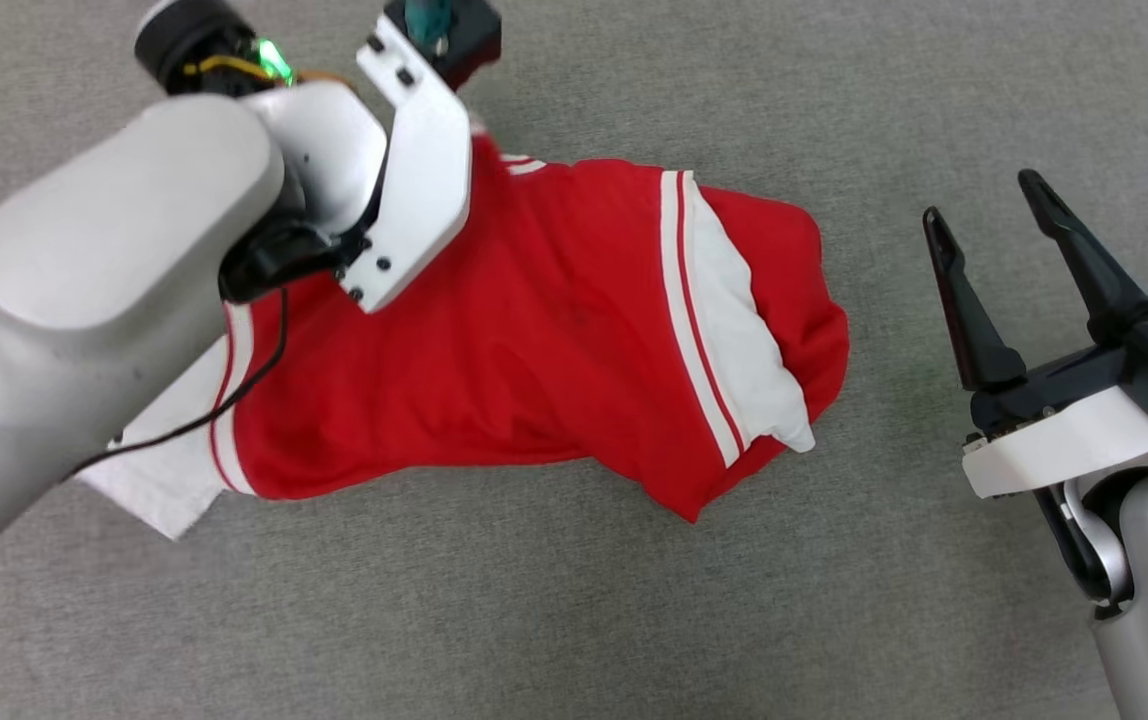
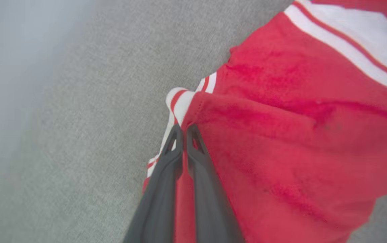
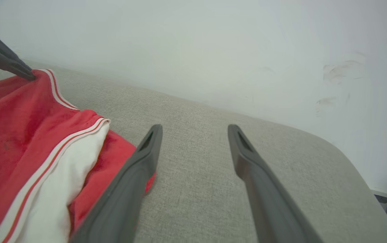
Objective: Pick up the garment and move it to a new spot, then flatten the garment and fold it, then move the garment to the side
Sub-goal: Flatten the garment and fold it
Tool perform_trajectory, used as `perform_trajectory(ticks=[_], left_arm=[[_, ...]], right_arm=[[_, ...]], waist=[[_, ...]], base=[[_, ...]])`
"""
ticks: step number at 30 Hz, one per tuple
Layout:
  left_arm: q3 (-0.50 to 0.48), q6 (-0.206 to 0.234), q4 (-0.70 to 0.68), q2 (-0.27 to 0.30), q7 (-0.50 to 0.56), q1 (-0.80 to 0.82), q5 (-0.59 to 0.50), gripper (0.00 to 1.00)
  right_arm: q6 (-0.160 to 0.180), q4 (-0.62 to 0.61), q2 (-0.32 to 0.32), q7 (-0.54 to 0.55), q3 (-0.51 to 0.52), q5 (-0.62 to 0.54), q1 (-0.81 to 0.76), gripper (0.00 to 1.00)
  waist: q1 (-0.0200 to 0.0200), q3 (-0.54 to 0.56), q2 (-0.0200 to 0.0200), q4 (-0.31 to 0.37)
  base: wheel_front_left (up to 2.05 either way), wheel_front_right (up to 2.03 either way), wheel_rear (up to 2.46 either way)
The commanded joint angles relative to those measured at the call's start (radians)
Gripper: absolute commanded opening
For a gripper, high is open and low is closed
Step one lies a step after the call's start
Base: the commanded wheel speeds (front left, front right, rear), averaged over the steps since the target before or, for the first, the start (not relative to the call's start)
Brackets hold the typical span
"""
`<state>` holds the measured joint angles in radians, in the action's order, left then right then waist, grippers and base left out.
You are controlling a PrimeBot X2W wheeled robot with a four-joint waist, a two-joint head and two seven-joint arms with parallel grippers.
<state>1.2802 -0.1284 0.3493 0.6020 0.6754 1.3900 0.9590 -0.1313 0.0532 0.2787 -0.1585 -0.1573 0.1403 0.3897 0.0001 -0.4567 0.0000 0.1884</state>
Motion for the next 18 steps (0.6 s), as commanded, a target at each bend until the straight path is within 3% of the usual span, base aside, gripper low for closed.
perform_trajectory(ticks=[1, 7, 17, 18], left_arm=[[-0.002, 0.0, -0.003, -0.002, -0.038, 0.024, 0.006, 0.0], [-0.006, 0.0, 0.11, -0.032, -0.18, 0.05, -0.053, 0.0], [0.009, -0.001, 0.239, -0.063, -0.111, -0.139, -0.082, 0.0], [0.008, -0.002, 0.241, -0.066, -0.142, -0.134, -0.087, 0.35]], right_arm=[[0.001, -0.004, -0.009, -0.008, 0.007, 0.004, -0.008, 1.0], [0.001, -0.004, -0.022, -0.015, 0.01, 0.003, -0.004, 1.0], [0.001, 0.028, -0.034, -0.022, 0.004, -0.003, 0.011, 1.0], [0.001, 0.029, -0.032, -0.02, 0.003, -0.005, 0.013, 1.0]], waist=[[-0.0001, -0.004, 0.0, 0.009], [-0.0001, -0.029, 0.0, 0.042], [-0.0001, -0.027, 0.0, 0.069], [-0.0001, -0.02, 0.0, 0.066]], base=[[0.0, 0.0, 0.0], [0.0, 0.0, 0.0], [0.0, 0.0, 0.0], [0.0, 0.0, 0.0]])
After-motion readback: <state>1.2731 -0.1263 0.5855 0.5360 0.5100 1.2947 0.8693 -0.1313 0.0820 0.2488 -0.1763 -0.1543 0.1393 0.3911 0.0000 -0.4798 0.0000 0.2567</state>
